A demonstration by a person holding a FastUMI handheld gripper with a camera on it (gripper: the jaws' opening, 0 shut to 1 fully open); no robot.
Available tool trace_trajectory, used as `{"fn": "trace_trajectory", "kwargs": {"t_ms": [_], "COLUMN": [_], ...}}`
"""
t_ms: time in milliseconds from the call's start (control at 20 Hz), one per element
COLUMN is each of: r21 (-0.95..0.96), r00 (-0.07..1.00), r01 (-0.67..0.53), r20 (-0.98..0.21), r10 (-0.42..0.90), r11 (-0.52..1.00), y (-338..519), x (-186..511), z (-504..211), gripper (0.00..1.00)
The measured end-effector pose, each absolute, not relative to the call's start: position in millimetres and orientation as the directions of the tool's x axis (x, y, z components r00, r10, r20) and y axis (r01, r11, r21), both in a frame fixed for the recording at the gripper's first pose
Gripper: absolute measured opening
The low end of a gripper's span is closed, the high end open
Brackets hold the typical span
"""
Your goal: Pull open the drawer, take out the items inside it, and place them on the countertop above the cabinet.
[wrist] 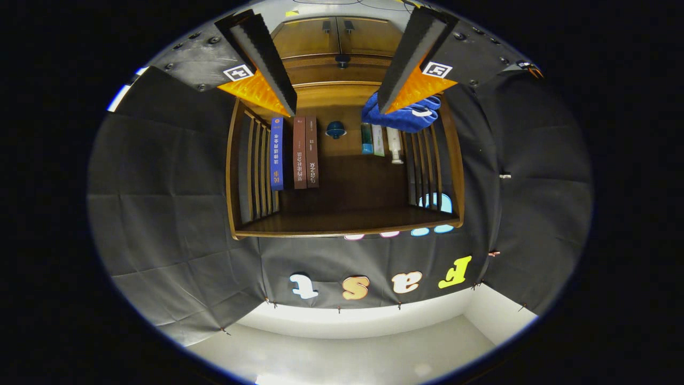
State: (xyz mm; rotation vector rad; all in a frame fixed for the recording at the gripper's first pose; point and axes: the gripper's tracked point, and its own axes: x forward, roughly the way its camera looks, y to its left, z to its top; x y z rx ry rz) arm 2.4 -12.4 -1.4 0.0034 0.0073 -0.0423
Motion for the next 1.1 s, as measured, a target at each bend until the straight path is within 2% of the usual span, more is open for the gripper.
{"fn": "trace_trajectory", "kwargs": {"t_ms": [550,1100], "r21": [-0.012,0.012], "r00": [0.995,0.962], "r01": [0.038,0.061], "r20": [-0.088,-0.269], "r10": [-0.039,-0.056], "r11": [0.999,0.998], "y": [-8.5,-7.3], "x": [31.8,107.1], "z": [-49.3,-168.8], "gripper": [0.99,0.99]}}
